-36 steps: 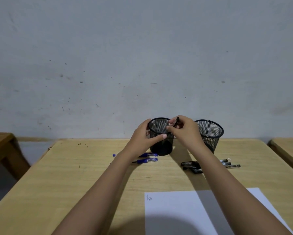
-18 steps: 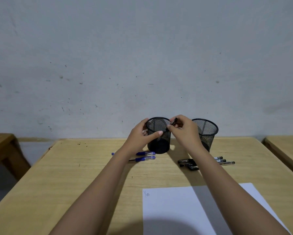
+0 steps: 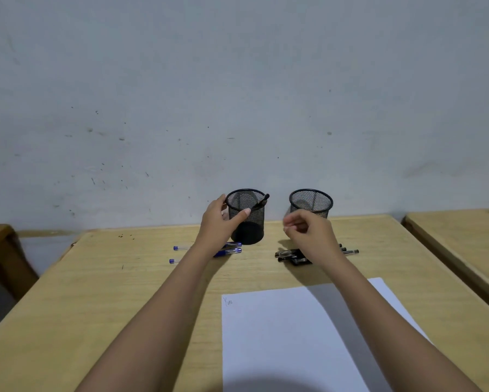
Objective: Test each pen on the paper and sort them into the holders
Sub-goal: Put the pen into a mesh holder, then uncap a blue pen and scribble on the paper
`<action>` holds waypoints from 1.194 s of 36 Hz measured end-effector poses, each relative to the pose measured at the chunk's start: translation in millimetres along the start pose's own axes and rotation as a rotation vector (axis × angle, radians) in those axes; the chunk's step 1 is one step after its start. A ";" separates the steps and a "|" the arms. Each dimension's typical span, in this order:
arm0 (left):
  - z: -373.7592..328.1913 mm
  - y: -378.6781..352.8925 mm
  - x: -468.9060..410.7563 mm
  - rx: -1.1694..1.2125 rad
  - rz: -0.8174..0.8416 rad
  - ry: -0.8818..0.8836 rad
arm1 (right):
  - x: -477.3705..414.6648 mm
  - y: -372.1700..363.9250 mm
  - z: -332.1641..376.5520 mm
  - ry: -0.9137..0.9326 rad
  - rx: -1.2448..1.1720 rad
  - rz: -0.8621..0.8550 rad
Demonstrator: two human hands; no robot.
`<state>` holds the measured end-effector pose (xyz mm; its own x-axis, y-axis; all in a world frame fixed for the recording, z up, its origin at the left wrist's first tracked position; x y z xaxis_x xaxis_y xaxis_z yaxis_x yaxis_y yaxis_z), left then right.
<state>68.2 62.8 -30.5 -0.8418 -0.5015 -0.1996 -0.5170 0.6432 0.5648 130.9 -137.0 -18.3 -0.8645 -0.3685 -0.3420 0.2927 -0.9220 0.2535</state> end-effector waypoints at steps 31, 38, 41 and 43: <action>60.9 29.8 143.2 -0.735 0.143 -0.093 | 31.7 -160.9 5.4 0.362 0.511 0.490; 62.2 29.2 144.0 -0.712 0.145 -0.089 | 20.7 -175.7 9.9 0.321 0.609 0.558; 62.1 29.4 144.5 -0.698 0.140 -0.092 | 20.9 -175.8 9.4 0.332 0.613 0.559; 62.0 30.2 144.6 -0.686 0.138 -0.090 | 22.7 -174.0 7.8 0.341 0.617 0.563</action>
<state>-78.7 45.6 -92.0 -0.9175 -0.3729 -0.1387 -0.2153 0.1723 0.9612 57.1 16.0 -63.1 -0.4626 -0.8519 -0.2455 0.2797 -0.4030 0.8714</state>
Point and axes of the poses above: each hand's wrist, its own x-axis away from the middle knuckle, its own y-axis out of the back of the hand, z = x × y, the point moved 7 cm from there along -x, towards the middle knuckle, and after that the axes turned 11 degrees about -x, right-handed, at the moved point
